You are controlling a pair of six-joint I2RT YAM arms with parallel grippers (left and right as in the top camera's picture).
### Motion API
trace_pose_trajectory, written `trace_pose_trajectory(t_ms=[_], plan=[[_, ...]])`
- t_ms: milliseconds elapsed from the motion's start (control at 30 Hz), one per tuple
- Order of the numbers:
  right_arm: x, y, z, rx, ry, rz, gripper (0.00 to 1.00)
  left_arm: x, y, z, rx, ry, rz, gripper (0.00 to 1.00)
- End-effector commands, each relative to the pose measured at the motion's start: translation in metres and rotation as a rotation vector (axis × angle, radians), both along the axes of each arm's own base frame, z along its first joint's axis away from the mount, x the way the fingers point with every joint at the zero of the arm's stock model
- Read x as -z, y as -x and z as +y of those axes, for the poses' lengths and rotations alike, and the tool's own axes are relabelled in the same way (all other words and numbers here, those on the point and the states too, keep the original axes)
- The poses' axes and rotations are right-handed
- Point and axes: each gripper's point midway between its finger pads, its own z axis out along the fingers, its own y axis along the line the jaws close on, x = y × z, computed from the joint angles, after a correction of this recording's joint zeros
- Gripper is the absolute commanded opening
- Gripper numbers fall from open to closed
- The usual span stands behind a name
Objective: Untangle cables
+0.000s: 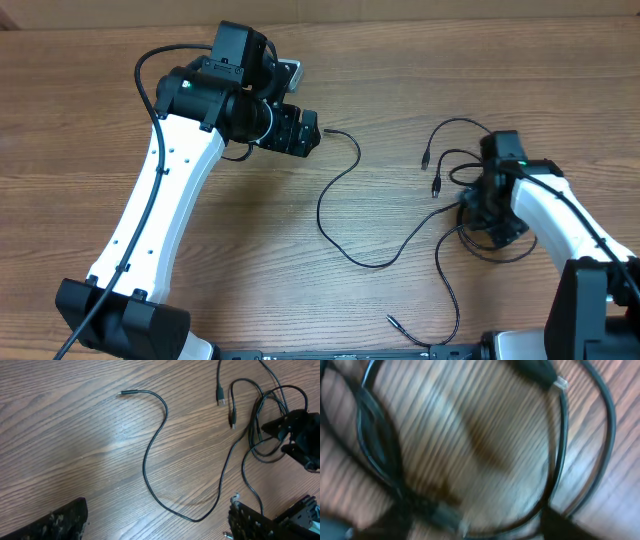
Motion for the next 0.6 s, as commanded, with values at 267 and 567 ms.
trace_pose_trajectory(t_ms=[267,567], plan=[[-0.045,-0.052,-0.001,-0.12,-0.117,-0.222,0.04,-0.003,0.002,-0.002,0.029,-0.009,-0.015,0.89],[-0.327,-0.122,0.043,-0.465,-0.194,-0.861,0.04,-0.005,-0.003,-0.004,0.029,-0.002,-0.035,0.89]])
